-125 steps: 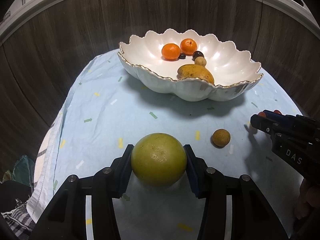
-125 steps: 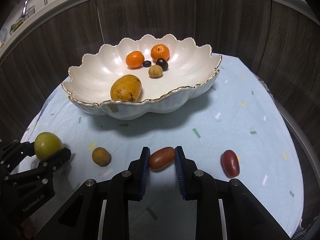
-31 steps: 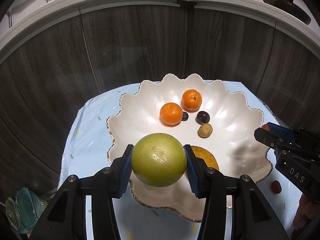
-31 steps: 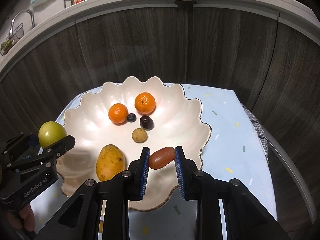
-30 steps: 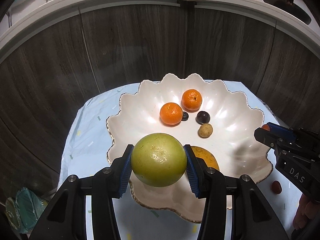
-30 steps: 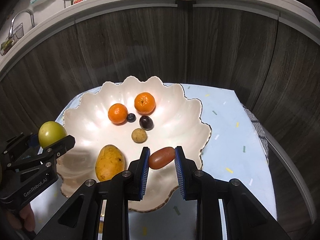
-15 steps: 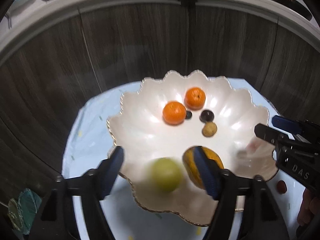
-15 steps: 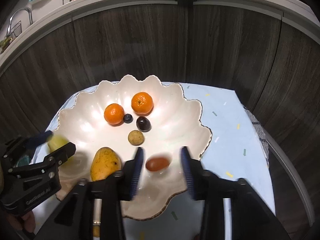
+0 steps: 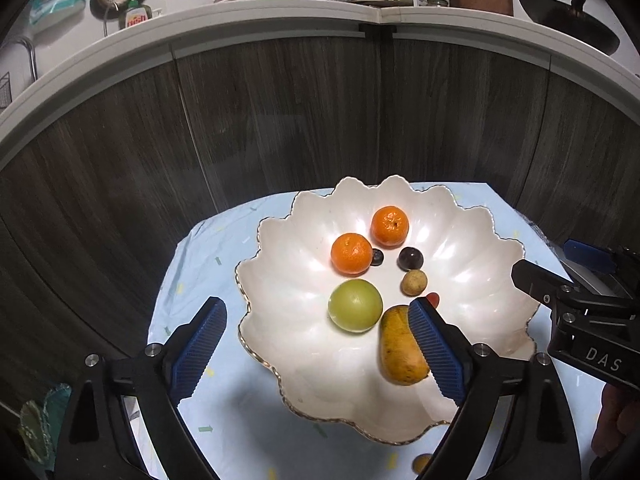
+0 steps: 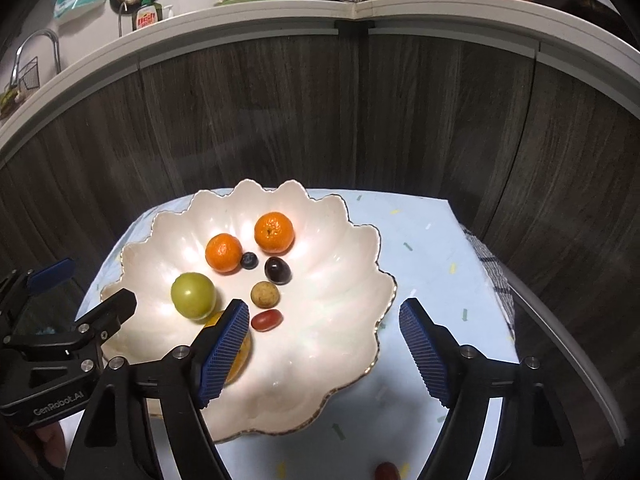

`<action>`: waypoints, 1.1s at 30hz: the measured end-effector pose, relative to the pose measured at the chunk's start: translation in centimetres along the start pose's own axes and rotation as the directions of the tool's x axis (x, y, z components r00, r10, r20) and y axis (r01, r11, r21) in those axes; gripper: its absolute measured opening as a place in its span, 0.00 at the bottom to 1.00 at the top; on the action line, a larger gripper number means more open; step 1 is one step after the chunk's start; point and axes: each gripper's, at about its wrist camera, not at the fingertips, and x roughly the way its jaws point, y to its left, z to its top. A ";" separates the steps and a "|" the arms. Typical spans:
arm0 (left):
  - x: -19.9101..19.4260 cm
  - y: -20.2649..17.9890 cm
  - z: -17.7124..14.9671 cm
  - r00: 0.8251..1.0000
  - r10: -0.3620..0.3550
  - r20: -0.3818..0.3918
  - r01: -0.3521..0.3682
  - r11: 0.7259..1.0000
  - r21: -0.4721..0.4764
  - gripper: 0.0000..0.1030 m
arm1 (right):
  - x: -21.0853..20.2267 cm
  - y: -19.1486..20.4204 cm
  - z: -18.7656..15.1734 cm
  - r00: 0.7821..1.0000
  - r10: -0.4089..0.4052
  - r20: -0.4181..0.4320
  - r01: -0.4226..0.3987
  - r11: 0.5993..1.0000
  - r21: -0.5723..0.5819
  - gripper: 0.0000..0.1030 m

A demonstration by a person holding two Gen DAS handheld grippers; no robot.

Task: Organize fruits
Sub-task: 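Open both tools to drop the pomelo and red date into the bowl, then withdraw both open tools from the bowl toward the last two fruits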

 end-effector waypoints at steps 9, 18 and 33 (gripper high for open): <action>-2.6 -0.8 -0.1 1.000 -0.005 0.023 0.005 1.000 0.006 0.92 | -2.4 -0.7 -0.1 1.000 -0.010 0.027 0.010 1.000 0.028 0.76; -4.7 -2.0 -0.3 0.999 -0.014 0.041 0.014 1.000 0.019 0.93 | -4.8 -1.8 -0.9 0.998 -0.023 0.054 0.020 0.999 0.047 0.76; -6.9 -4.9 -1.4 0.998 -0.040 0.053 0.038 0.998 0.047 0.93 | -7.1 -4.6 -3.1 0.996 -0.062 0.065 0.055 0.994 0.094 0.76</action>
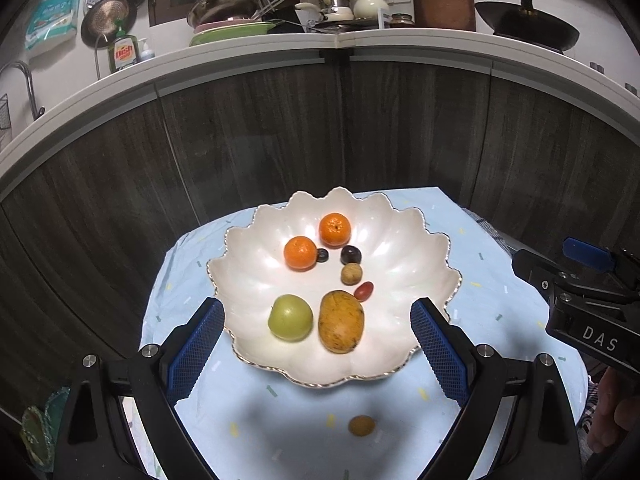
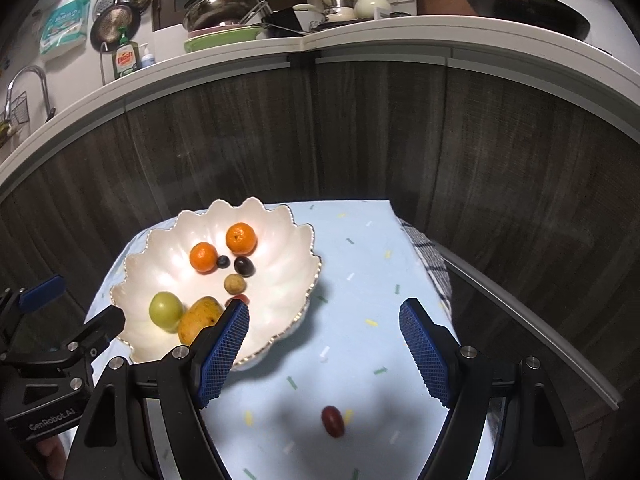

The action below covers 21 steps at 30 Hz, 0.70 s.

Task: Organize fruits
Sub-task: 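Withdraw both open tools from the bowl toward the last two fruits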

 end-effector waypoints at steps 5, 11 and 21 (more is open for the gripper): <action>-0.3 -0.5 -0.8 1.000 0.000 -0.007 0.000 1.000 -0.005 0.93 | -0.4 -0.8 -0.9 1.000 -0.011 -0.004 0.011 1.000 0.009 0.76; -0.9 -1.1 -1.8 1.000 0.001 0.002 -0.001 1.000 -0.003 0.93 | -0.8 -1.3 -2.1 1.000 -0.017 -0.004 0.017 1.000 0.010 0.76; -0.8 -1.5 -4.1 1.000 -0.004 -0.022 0.003 1.000 -0.023 0.93 | -0.7 -1.6 -4.0 1.000 -0.014 0.001 0.014 1.000 -0.004 0.76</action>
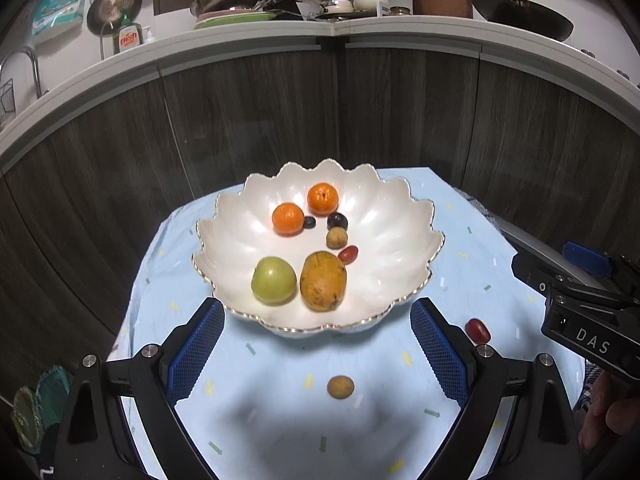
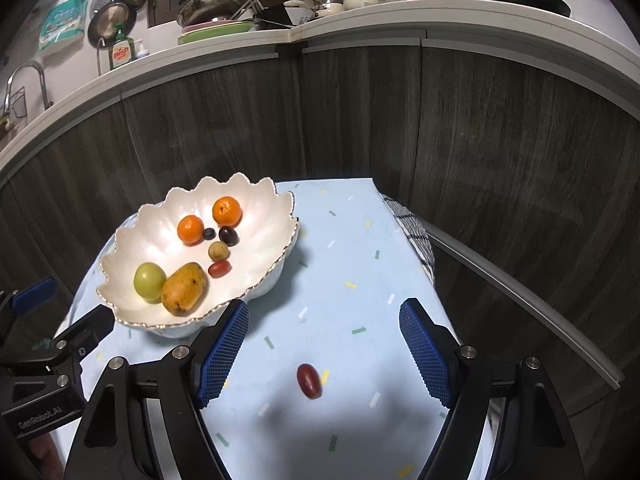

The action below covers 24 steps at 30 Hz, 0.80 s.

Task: Organize fruits
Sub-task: 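Withdraw both open tools from the bowl toward the last two fruits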

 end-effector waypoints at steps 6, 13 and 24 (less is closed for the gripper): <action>0.7 0.1 -1.5 1.000 -0.005 -0.026 0.005 1.000 -0.014 0.92 | 0.4 0.2 -0.9 1.000 -0.002 0.013 0.002 1.000 -0.023 0.76; 1.6 -0.6 -3.0 1.000 -0.004 -0.030 0.003 1.000 -0.006 0.93 | 1.3 0.1 -2.1 1.000 0.004 -0.002 -0.004 1.000 -0.030 0.76; 3.4 -0.4 -4.9 0.999 -0.003 -0.052 0.002 1.000 -0.030 0.93 | 2.7 0.6 -3.5 0.998 -0.011 -0.055 0.008 0.998 -0.068 0.76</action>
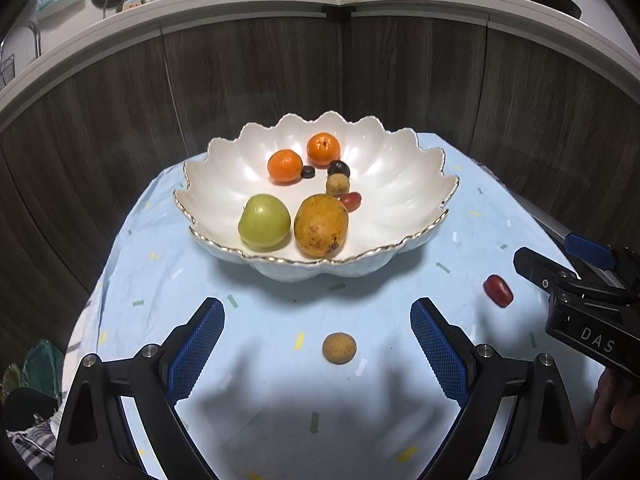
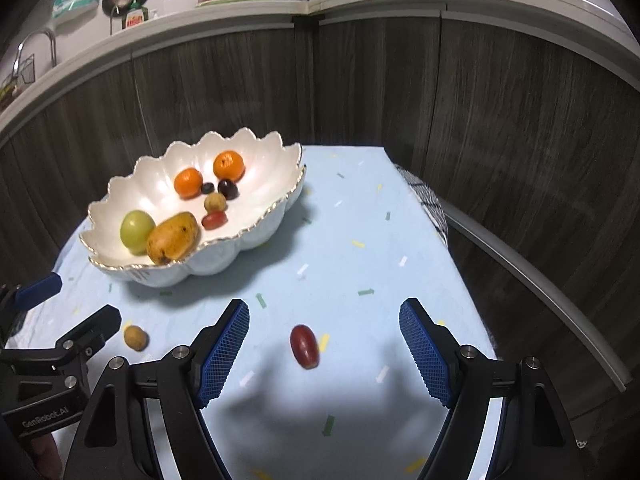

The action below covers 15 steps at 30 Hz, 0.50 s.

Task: Organize fruits
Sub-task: 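Withdraw both open tools from the bowl toward the last two fruits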

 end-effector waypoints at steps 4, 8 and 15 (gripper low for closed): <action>0.5 0.1 -0.5 1.000 0.004 -0.004 -0.004 1.000 -0.005 0.92 | 0.6 0.2 -0.3 1.000 0.002 -0.008 -0.002 1.000 -0.009 0.76; 0.9 0.3 -0.8 1.000 0.012 -0.009 -0.012 1.000 -0.013 0.92 | 1.1 0.5 -0.6 1.000 -0.001 -0.019 0.000 1.000 -0.021 0.76; 1.8 0.3 -1.1 1.000 0.013 -0.019 -0.013 1.000 -0.019 0.92 | 2.1 0.4 -0.9 0.999 -0.006 -0.053 0.005 1.000 -0.019 0.75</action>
